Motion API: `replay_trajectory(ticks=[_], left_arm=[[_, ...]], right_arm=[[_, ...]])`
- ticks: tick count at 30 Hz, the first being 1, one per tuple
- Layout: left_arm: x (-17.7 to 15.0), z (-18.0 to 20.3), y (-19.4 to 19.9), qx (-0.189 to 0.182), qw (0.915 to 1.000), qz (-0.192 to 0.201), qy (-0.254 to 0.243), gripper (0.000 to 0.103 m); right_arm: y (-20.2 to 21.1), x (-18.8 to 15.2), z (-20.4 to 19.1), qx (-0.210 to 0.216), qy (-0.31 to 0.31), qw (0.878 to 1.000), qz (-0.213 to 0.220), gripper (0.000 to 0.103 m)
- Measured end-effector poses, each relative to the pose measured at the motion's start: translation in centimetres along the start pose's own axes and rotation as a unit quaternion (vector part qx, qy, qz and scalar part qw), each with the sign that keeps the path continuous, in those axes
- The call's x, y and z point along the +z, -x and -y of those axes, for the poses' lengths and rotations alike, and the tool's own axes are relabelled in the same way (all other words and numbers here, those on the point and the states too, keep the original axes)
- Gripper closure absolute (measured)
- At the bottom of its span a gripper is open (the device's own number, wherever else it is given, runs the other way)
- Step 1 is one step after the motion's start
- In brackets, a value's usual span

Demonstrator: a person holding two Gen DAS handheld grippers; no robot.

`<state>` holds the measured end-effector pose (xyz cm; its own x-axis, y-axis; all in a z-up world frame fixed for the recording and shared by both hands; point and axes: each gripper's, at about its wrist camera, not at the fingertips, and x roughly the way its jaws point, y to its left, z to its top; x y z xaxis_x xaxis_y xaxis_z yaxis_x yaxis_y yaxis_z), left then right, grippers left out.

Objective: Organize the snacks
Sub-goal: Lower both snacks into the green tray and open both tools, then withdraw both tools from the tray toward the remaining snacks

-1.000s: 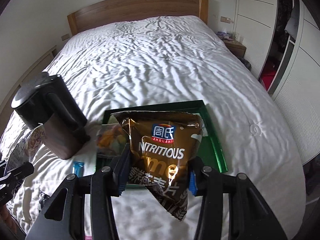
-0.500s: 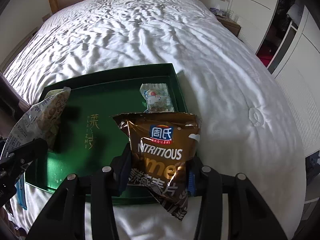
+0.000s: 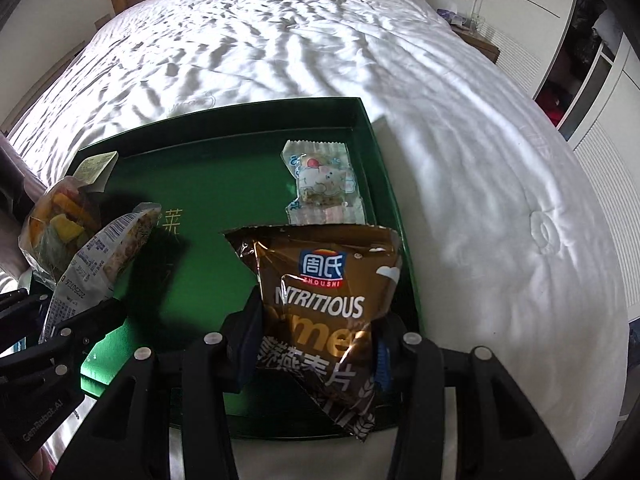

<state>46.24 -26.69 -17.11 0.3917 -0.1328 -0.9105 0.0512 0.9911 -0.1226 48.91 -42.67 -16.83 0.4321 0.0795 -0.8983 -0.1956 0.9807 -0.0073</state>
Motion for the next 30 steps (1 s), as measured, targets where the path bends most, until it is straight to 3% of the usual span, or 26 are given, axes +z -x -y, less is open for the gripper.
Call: replay_trajectory(ticks=[2,4,6,8,13,23,30], left_arm=[[-0.2,0.0,0.1,0.005,1.0,0.004,-0.003,0.083],[-0.3,-0.1,0.3,0.006,0.9999,0.007,-0.005,0.075],[-0.3,-0.1,0.8,0.001,0.9999,0.013,-0.007,0.064],[-0.1,0.2,1.1,0.002,0.9997,0.02,-0.009,0.057],[-0.2,0.6,2.4,0.004,0.9993,0.033,-0.019,0.056],[-1.0,0.5,6.7,0.007,0.9977,0.057,-0.035,0.055],[-3.2,-2.5,13.4,0.025,0.9936,0.095,-0.056,0.053]], right_arm=[[0.1,0.0,0.0,0.003,-0.001,1.0,0.001,0.086],[0.2,0.0,0.1,0.002,-0.002,1.0,0.002,0.084],[0.5,0.0,0.2,0.004,-0.005,1.0,0.005,0.076],[0.8,0.0,0.3,-0.002,-0.006,1.0,0.009,0.053],[1.9,0.3,0.6,-0.009,-0.01,1.0,0.018,0.043],[6.5,0.1,0.4,-0.015,-0.027,0.998,0.058,0.037],[13.2,-1.3,-0.4,-0.009,-0.041,0.994,0.103,0.036]])
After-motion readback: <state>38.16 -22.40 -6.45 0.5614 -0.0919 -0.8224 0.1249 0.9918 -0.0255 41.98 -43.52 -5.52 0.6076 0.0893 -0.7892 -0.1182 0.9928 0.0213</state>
